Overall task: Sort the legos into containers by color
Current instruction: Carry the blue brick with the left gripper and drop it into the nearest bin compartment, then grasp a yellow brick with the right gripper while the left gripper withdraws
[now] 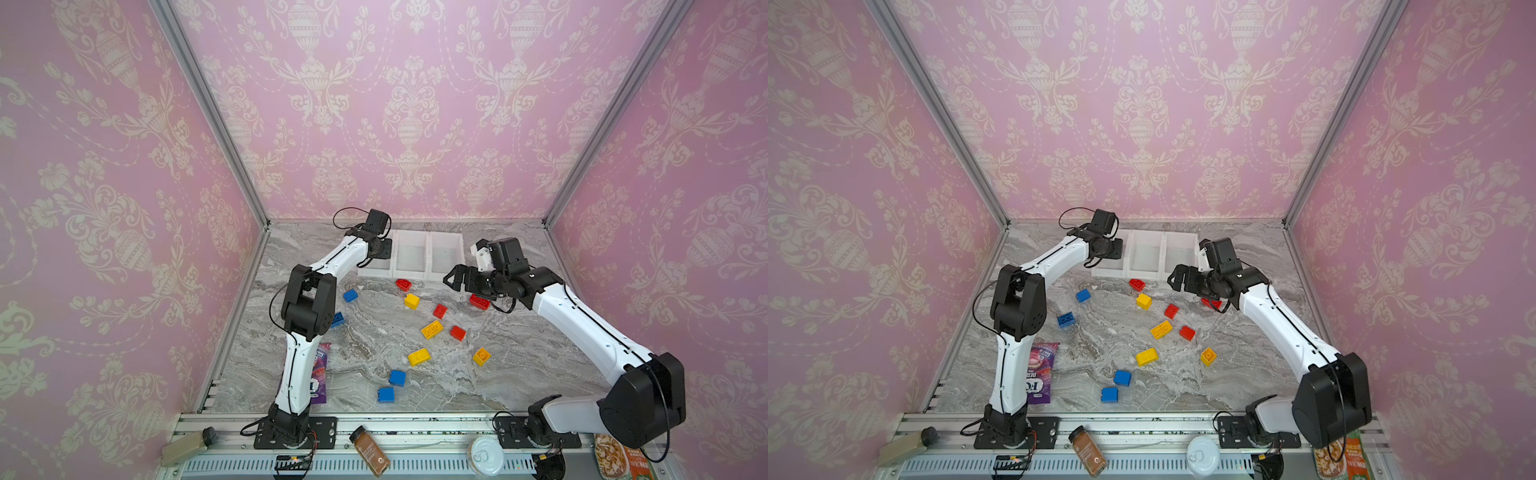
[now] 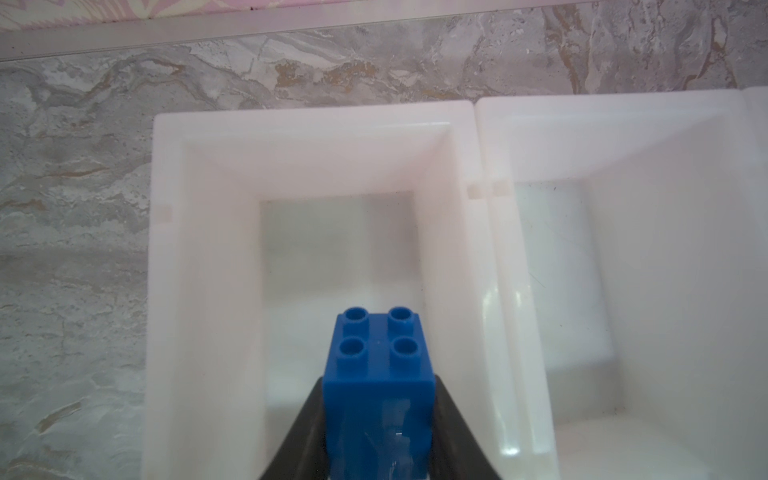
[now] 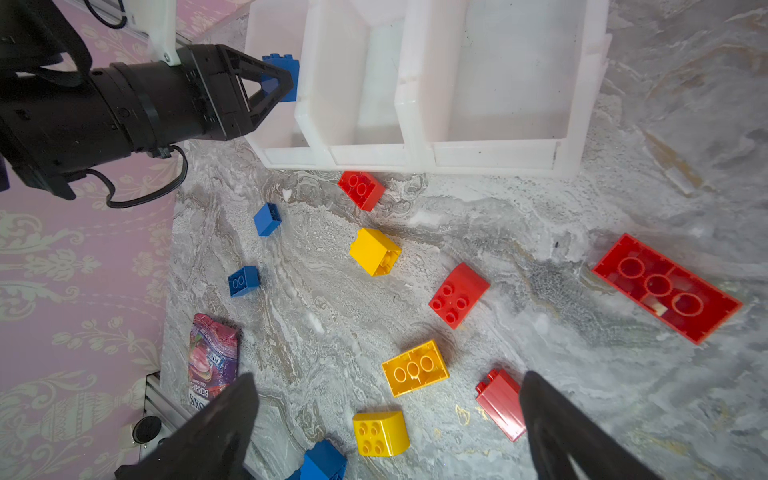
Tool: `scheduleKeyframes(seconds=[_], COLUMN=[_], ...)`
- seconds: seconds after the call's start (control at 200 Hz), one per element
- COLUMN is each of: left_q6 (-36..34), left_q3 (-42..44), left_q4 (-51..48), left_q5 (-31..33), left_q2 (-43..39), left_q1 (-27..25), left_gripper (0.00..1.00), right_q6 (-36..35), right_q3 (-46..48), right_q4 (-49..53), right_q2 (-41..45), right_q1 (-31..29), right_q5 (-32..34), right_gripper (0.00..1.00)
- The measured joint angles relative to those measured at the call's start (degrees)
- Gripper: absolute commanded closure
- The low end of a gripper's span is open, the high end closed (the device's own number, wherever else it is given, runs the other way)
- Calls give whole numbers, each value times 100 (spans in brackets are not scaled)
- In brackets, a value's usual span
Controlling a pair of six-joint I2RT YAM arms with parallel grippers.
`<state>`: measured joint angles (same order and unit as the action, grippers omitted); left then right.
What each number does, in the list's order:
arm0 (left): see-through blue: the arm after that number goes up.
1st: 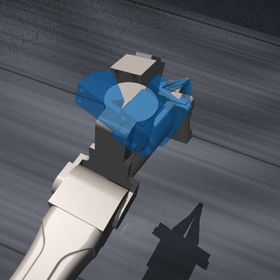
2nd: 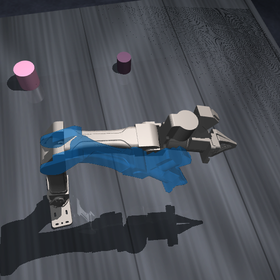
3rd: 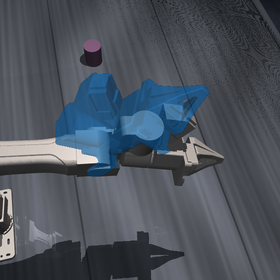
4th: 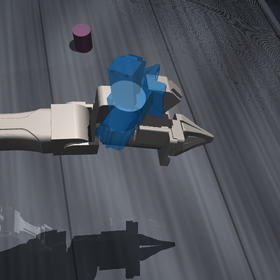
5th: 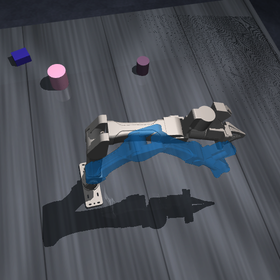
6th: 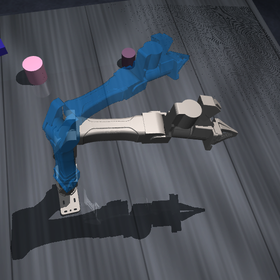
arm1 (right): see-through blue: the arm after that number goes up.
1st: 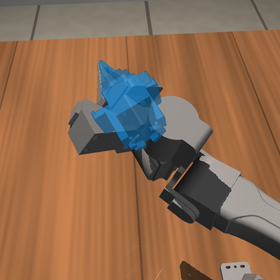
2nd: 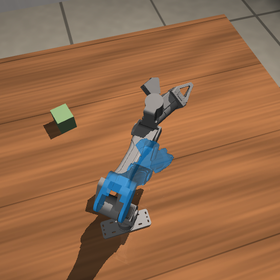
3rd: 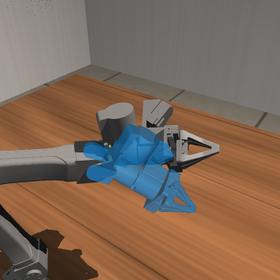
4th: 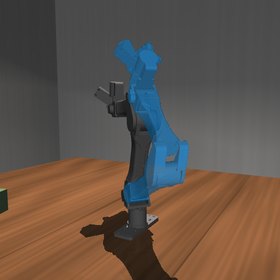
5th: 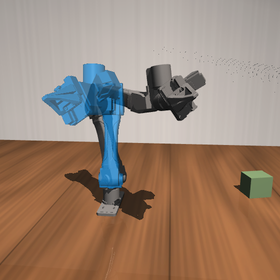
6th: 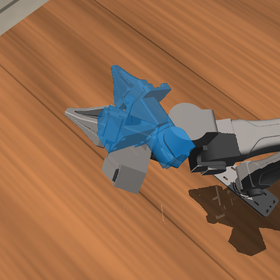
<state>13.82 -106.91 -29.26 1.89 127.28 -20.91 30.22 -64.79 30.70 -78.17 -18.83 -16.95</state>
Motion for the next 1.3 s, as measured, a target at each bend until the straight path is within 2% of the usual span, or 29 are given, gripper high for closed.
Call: scheduleKeyframes(seconds=[0.27,0.54,0.931,1.106,1.296], left_q6=[0,-48,-42,-39,90], left_q3=[0,-4,101,470,1241], left_q4=[-83,-153,-96,7,404], left_q5=[15,46,59,57,-9], left_q2=[2,2,-35,-356,-1196], left_q1=[50,50,50,50,50], left_gripper=[67,46,39,32,25], right_q6=[-2,-2,-7,-70,-376], right_q3=[0,0,0,4,4], right_q4=[2,4,42,162,343], right_q2=[-11,-11,-50,-142,-415], right_q1=[0,0,0,-7,-332], right_q5=[0,26,90,162,350], right_gripper=[0,0,0,0,2])
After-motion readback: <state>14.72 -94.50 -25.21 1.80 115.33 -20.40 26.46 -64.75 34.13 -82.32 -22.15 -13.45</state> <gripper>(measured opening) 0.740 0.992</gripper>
